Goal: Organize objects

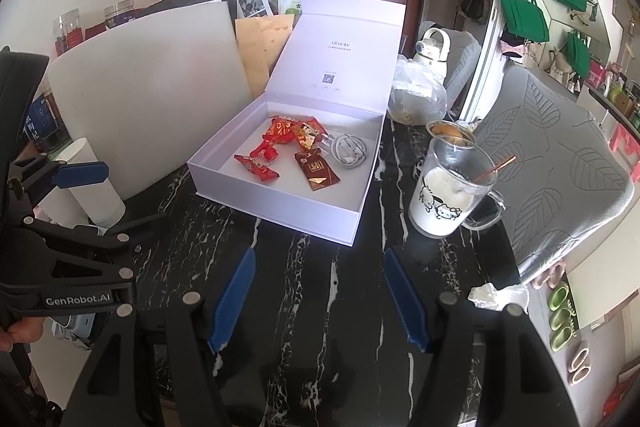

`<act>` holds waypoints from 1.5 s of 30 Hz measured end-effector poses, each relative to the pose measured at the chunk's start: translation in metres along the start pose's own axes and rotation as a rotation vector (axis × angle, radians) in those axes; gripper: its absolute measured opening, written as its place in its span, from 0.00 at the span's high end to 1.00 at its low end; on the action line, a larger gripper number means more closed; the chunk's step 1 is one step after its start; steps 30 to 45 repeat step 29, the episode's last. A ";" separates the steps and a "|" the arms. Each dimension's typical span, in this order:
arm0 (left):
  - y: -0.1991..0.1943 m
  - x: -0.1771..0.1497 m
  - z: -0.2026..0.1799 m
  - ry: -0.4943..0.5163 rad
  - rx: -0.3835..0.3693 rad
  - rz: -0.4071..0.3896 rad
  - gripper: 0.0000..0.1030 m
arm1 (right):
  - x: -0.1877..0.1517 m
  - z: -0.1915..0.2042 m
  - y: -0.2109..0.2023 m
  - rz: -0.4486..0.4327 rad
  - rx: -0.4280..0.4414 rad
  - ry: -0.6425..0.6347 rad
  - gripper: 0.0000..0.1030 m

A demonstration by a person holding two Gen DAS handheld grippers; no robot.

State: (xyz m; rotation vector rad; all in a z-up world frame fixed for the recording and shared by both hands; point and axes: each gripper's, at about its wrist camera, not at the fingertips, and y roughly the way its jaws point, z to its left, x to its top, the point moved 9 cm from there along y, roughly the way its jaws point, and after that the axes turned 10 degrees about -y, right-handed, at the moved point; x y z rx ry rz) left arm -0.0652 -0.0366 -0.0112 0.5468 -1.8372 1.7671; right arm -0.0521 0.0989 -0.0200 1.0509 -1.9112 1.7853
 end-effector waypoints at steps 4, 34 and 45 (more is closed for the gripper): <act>0.002 -0.001 0.000 0.003 -0.001 0.012 0.13 | -0.001 -0.001 0.001 0.002 0.000 0.001 0.34; 0.015 -0.005 -0.003 -0.013 -0.011 0.043 0.13 | -0.008 -0.008 0.011 0.032 -0.005 0.026 0.34; 0.015 -0.005 -0.003 -0.013 -0.011 0.043 0.13 | -0.008 -0.008 0.011 0.032 -0.005 0.026 0.34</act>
